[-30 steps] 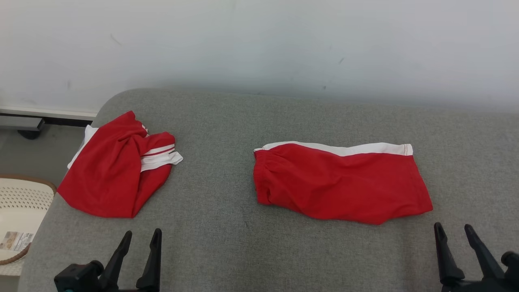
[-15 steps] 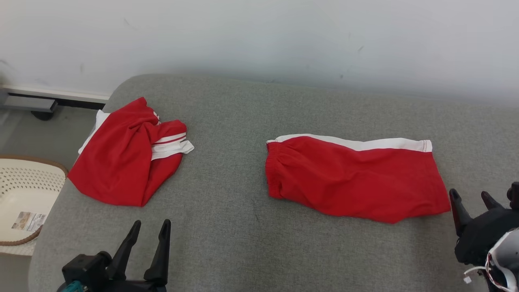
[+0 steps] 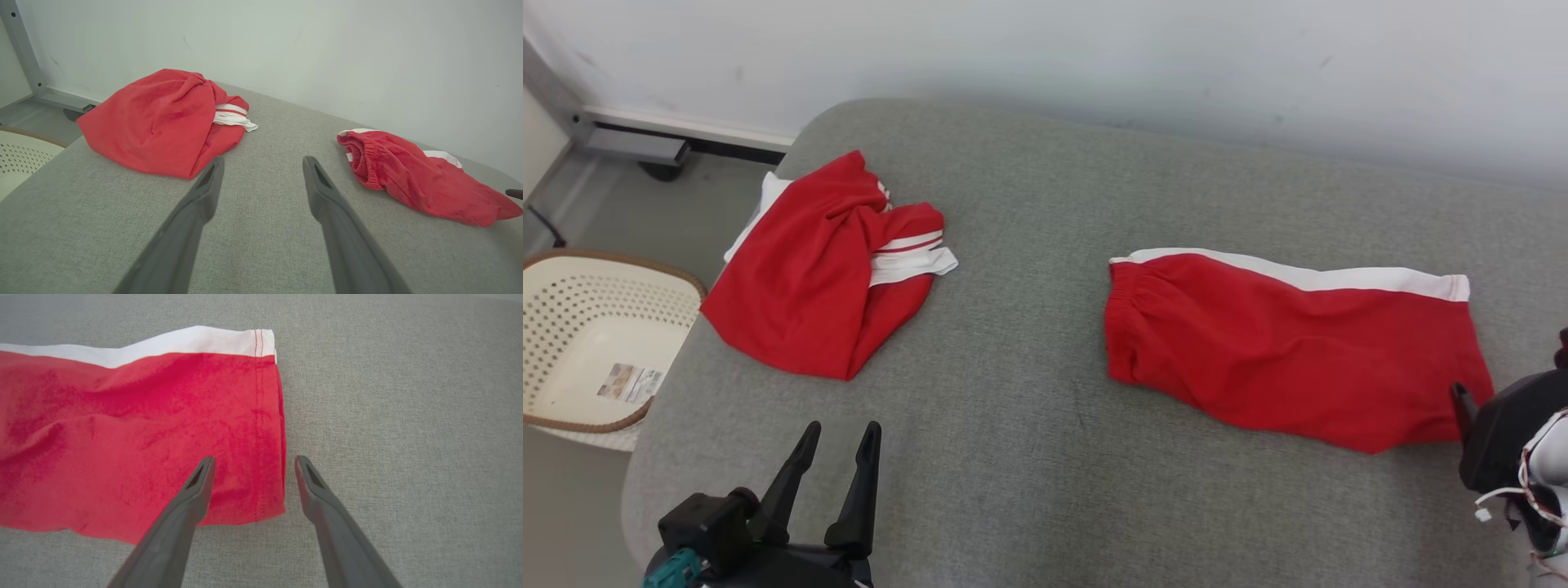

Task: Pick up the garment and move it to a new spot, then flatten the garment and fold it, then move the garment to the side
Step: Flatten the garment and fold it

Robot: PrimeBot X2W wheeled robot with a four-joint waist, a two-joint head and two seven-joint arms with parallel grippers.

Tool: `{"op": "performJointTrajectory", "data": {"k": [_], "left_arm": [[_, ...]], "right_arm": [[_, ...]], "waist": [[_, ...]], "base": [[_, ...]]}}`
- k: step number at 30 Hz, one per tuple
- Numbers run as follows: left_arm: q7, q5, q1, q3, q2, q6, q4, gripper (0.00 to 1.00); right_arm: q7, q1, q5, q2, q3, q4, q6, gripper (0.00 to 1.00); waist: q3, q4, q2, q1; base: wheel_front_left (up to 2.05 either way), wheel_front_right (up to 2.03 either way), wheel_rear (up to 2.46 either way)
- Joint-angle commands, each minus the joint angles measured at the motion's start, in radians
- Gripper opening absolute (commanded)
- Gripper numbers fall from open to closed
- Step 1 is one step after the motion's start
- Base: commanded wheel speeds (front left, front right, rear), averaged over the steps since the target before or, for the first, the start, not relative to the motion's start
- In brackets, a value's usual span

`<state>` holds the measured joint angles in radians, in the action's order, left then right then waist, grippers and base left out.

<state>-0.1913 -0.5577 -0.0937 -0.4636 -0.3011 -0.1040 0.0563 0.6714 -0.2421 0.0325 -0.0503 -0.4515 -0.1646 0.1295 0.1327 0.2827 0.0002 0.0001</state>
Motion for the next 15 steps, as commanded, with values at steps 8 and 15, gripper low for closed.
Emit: {"op": "performJointTrajectory", "data": {"k": [8,15], "left_arm": [[0.002,0.006,-0.004,-0.006,-0.006,-0.003,-0.006,1.0],[0.009,0.01,-0.009,-0.014,-0.011,-0.004,-0.014,1.0]], "right_arm": [[0.148,-0.084,-0.068,-0.023,-0.09,0.014,0.003,1.0],[0.21,-0.135,-0.07,-0.043,-0.128,0.006,0.003,1.0]], "waist": [[0.021,0.042,-0.0002,-0.0001],[0.035,0.061,-0.0002,-0.0001]], "base": [[0.0,0.0,0.0],[0.0,0.0,0.0]]}}
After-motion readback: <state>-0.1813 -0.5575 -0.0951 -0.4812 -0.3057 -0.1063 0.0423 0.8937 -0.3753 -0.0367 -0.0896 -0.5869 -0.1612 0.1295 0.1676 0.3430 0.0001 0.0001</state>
